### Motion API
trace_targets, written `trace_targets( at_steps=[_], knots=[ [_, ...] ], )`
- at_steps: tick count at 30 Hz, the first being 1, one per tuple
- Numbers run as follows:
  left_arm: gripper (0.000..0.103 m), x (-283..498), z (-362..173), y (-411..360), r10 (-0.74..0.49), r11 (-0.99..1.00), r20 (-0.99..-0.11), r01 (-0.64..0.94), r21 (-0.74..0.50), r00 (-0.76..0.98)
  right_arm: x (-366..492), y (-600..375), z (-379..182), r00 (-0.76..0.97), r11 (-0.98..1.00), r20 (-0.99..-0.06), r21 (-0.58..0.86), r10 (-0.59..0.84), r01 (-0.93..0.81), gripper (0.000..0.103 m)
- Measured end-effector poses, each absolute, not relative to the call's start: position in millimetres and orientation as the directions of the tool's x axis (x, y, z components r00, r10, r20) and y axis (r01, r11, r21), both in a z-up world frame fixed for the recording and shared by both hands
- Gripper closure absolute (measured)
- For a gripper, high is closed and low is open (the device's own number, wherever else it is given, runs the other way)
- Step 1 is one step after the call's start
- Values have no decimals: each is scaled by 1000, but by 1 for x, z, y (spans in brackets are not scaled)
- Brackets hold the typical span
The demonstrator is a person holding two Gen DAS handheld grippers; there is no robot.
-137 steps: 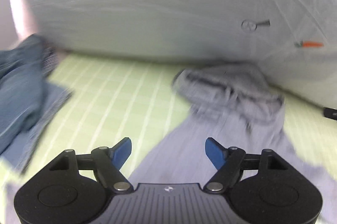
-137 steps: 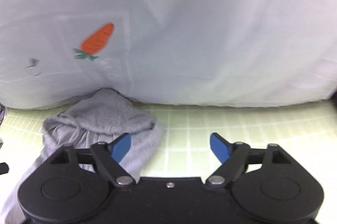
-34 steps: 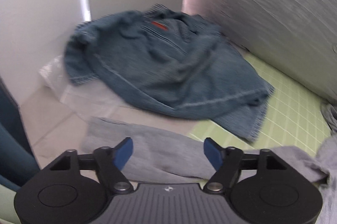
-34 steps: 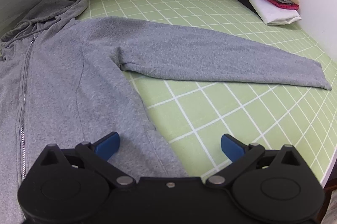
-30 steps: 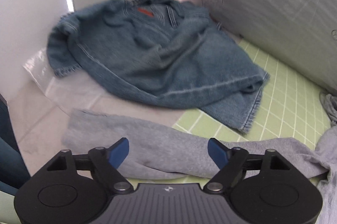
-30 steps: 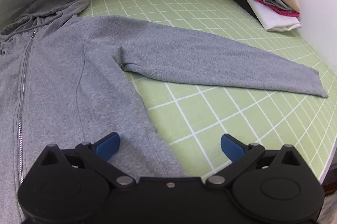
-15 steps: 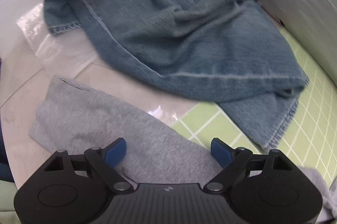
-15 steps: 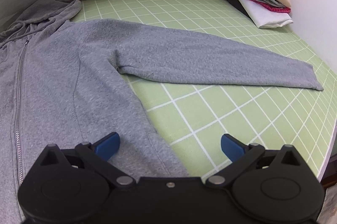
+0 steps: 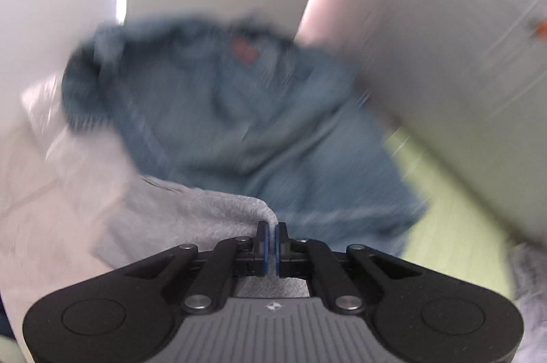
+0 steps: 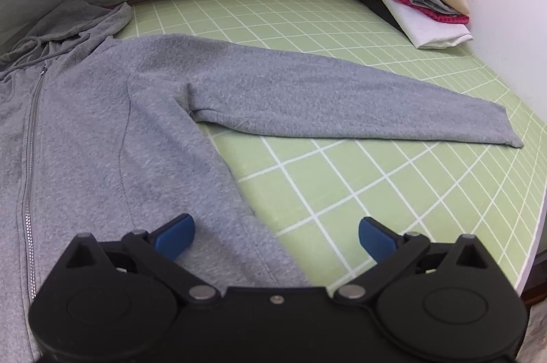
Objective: Fold clothes
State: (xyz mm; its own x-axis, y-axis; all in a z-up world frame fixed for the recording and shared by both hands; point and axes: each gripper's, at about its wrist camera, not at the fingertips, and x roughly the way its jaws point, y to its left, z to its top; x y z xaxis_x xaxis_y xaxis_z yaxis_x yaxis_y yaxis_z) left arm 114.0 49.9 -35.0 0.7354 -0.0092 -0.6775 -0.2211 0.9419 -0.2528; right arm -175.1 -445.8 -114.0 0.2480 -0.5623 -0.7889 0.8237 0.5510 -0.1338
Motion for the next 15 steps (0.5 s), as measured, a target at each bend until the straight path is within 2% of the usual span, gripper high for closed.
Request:
trace_targets(
  at_steps=[3,4,6,9,15],
  knots=[
    [100,84,-7,48,-65,944,-566,-132,-301,822,-175,-446,-114,255,560,-787,-136,-562,817,0],
    [100,74,-8,47,-59,948,-571,-134,-289,818,-175,-445,-114,256,564,-785,-141,-565,813,0],
    [100,55,-12,45,-42,955,-592,-142,-261,805,-174,-444,-114,258,574,-779,-154,-571,804,0],
    [100,27,-49,48,-32,952,-712,-195,-235,702,-174,-443,-114,267,589,-772,-167,-577,791,0],
    [100,-15,-98,53,-34,948,-830,-245,-204,557,-173,-443,-113,282,620,-769,-182,-573,763,0]
  ],
)
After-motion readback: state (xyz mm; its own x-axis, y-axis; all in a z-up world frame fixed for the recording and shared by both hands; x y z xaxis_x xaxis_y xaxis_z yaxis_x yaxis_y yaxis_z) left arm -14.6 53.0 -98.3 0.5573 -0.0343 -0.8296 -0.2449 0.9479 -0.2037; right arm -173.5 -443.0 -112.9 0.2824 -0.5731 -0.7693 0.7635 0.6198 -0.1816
